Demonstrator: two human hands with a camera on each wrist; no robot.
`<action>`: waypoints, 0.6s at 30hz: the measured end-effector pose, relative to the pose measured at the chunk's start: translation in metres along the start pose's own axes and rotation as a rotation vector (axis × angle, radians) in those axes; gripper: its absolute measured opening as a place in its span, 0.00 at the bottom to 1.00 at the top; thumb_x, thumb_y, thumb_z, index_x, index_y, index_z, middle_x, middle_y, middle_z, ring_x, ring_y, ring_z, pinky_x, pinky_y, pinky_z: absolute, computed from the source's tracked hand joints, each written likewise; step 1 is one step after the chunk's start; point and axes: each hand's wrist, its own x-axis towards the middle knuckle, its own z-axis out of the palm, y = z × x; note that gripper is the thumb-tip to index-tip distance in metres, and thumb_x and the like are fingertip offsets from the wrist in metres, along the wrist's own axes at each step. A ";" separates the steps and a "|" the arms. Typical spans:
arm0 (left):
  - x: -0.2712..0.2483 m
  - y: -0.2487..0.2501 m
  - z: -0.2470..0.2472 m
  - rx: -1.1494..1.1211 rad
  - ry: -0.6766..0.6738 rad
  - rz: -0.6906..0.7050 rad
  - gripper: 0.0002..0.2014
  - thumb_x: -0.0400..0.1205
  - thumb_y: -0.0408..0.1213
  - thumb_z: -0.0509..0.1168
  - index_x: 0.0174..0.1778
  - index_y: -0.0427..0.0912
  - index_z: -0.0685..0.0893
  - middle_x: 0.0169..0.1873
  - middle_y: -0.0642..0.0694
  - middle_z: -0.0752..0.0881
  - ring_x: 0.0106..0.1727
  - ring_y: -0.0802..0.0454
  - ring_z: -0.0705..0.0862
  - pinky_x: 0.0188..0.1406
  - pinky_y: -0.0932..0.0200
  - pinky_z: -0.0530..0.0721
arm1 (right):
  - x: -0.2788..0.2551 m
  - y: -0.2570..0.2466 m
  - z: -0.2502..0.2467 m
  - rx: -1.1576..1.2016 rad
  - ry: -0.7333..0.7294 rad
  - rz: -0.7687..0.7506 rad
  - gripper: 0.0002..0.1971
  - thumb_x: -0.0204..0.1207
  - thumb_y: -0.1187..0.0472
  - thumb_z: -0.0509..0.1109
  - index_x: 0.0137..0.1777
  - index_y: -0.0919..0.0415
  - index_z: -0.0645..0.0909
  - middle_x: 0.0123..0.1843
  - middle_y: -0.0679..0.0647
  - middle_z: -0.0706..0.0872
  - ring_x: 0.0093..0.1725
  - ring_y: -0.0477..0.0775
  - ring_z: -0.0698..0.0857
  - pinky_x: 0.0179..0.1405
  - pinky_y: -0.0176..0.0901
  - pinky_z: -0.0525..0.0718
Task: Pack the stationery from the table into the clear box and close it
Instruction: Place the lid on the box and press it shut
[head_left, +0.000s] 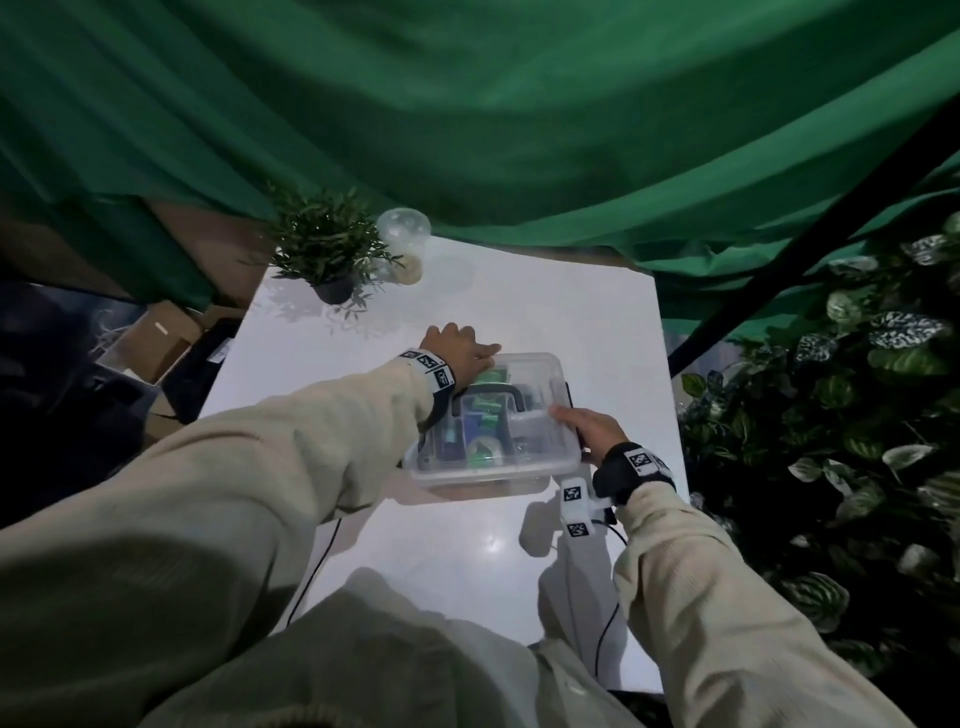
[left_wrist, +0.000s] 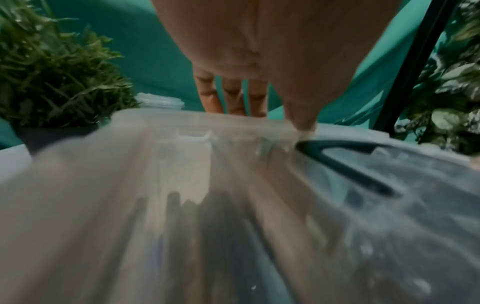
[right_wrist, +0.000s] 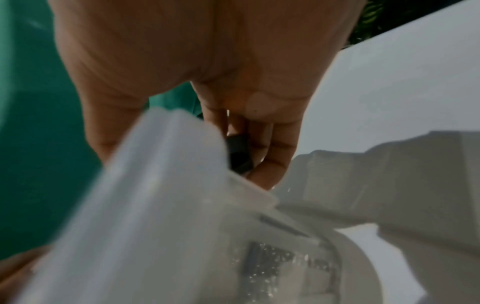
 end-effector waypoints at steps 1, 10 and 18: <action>0.002 0.003 -0.001 0.021 0.025 -0.027 0.24 0.87 0.57 0.50 0.80 0.60 0.67 0.70 0.43 0.75 0.70 0.41 0.71 0.68 0.45 0.67 | -0.001 0.001 -0.002 0.032 0.013 -0.005 0.17 0.66 0.49 0.81 0.48 0.59 0.87 0.48 0.58 0.91 0.45 0.58 0.89 0.47 0.47 0.86; -0.041 -0.053 0.005 -0.344 -0.251 -0.376 0.50 0.73 0.73 0.59 0.84 0.44 0.55 0.81 0.41 0.65 0.77 0.40 0.70 0.75 0.45 0.70 | -0.017 0.008 0.003 -0.098 0.290 -0.205 0.16 0.73 0.53 0.76 0.59 0.57 0.86 0.49 0.56 0.88 0.49 0.57 0.84 0.47 0.40 0.79; -0.083 -0.041 0.035 -0.939 -0.319 -0.470 0.30 0.80 0.56 0.67 0.61 0.29 0.81 0.50 0.37 0.86 0.33 0.48 0.85 0.20 0.63 0.80 | -0.029 0.005 0.034 -0.283 0.508 -0.236 0.26 0.82 0.63 0.61 0.80 0.56 0.69 0.65 0.66 0.84 0.63 0.67 0.82 0.58 0.45 0.79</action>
